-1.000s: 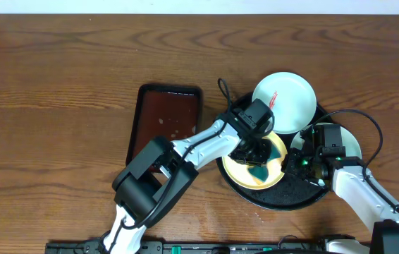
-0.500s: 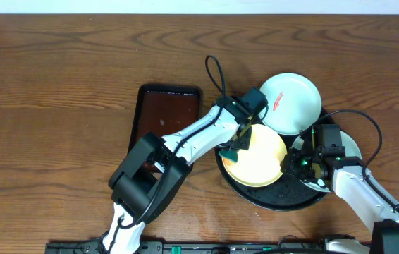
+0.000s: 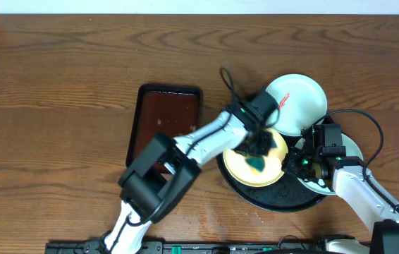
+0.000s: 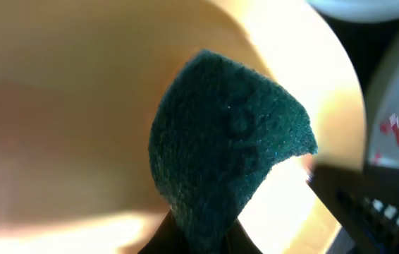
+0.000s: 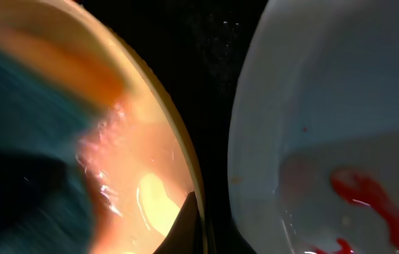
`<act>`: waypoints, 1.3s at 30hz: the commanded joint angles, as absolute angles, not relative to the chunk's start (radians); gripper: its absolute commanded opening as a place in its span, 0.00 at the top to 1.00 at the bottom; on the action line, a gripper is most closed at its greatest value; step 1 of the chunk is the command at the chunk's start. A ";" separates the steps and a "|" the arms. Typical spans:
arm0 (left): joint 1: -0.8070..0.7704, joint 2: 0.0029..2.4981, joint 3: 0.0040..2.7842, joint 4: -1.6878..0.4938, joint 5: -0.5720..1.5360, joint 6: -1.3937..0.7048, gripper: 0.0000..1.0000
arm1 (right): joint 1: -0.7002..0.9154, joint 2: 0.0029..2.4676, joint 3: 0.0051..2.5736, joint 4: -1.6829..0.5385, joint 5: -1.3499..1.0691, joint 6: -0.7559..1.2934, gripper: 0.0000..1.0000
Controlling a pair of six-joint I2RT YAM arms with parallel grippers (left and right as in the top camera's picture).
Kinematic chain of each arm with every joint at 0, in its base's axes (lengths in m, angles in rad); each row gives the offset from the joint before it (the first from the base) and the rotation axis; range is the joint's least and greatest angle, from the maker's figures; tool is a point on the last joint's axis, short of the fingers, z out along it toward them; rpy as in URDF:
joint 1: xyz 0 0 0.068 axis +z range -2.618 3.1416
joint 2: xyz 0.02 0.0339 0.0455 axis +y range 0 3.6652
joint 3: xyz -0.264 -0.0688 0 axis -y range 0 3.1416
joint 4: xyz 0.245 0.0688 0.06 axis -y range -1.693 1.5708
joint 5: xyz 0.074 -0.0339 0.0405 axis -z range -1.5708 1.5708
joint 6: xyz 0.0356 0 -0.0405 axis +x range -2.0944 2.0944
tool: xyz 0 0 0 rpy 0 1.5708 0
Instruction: Clean dirty plates on tray and stack at the side
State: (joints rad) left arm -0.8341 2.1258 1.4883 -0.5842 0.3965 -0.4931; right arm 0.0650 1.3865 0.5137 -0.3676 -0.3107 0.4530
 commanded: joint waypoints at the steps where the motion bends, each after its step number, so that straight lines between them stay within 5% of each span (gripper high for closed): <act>1: -0.884 2.169 1.507 -0.589 0.472 -0.483 0.92 | 0.067 1.399 0.511 -0.377 -0.240 0.449 0.99; 12: -0.852 2.169 1.512 -0.638 0.496 -0.433 0.92 | 0.067 1.399 0.511 -0.377 -0.240 0.449 0.99; 23: -0.731 2.109 1.536 -0.838 -0.138 -0.505 0.93 | 0.067 1.399 0.511 -0.373 -0.240 0.448 0.99; 29: -0.727 1.990 1.559 -0.841 -0.094 -0.499 0.93 | 0.067 1.399 0.511 -0.373 -0.239 0.448 0.98; 32: -0.715 1.900 1.559 -0.857 -0.057 -0.498 0.92 | 0.067 1.399 0.511 -0.373 -0.236 0.447 0.89; 34: -0.697 1.837 1.559 -0.877 -0.047 -0.492 0.92 | 0.067 1.399 0.511 -0.373 -0.236 0.423 0.98; 39: -0.600 1.728 1.558 -0.966 -0.045 -0.434 0.92 | 0.067 1.395 0.524 -0.384 -0.244 0.368 0.99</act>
